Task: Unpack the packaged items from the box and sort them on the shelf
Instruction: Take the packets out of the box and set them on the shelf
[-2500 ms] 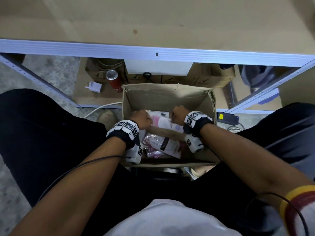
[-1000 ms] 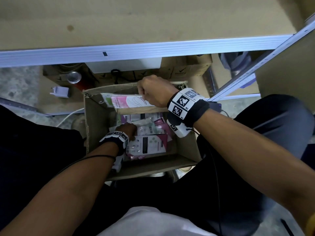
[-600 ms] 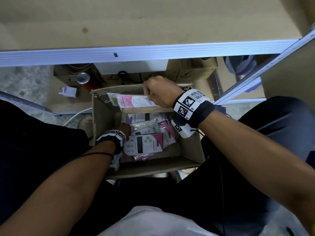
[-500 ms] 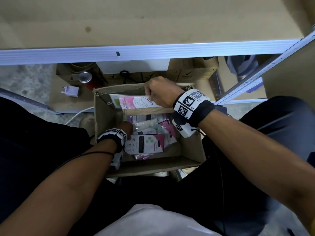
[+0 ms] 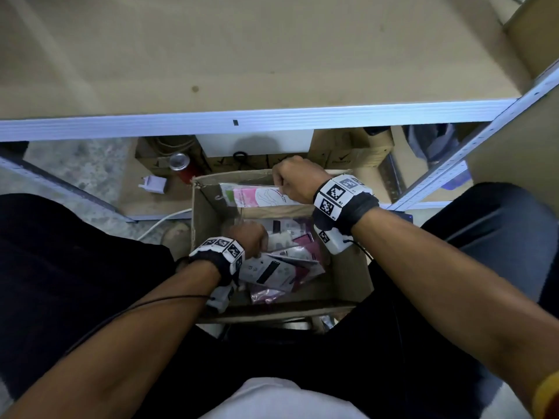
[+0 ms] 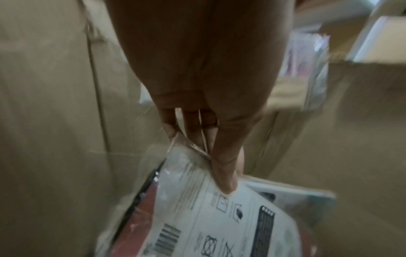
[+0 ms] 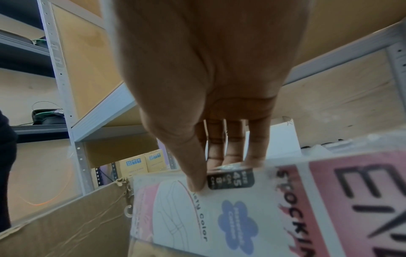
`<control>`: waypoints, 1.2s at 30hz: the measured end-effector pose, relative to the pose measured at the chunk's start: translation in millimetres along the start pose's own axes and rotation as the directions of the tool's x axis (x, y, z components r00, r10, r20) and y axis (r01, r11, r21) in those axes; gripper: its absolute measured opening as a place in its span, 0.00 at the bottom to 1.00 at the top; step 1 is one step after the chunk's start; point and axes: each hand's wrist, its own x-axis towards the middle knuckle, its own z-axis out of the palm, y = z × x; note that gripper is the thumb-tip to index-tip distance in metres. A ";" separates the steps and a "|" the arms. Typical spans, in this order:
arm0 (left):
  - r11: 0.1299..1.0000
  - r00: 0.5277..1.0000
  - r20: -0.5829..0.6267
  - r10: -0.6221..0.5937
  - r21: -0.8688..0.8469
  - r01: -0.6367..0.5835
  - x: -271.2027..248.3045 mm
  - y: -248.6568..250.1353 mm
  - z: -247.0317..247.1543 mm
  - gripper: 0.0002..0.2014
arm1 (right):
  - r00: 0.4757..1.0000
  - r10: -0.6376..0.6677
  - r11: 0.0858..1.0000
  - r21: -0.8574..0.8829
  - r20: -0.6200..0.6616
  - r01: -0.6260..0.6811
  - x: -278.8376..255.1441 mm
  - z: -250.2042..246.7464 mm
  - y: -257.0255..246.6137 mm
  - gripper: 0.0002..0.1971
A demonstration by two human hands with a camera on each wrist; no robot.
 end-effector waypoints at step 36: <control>0.651 0.739 -0.673 0.020 -0.552 -0.521 -220.6 -42.3 -260.3 0.05 | 0.843 0.098 0.982 0.191 -0.529 0.006 -120.6 -215.7 -29.1 0.02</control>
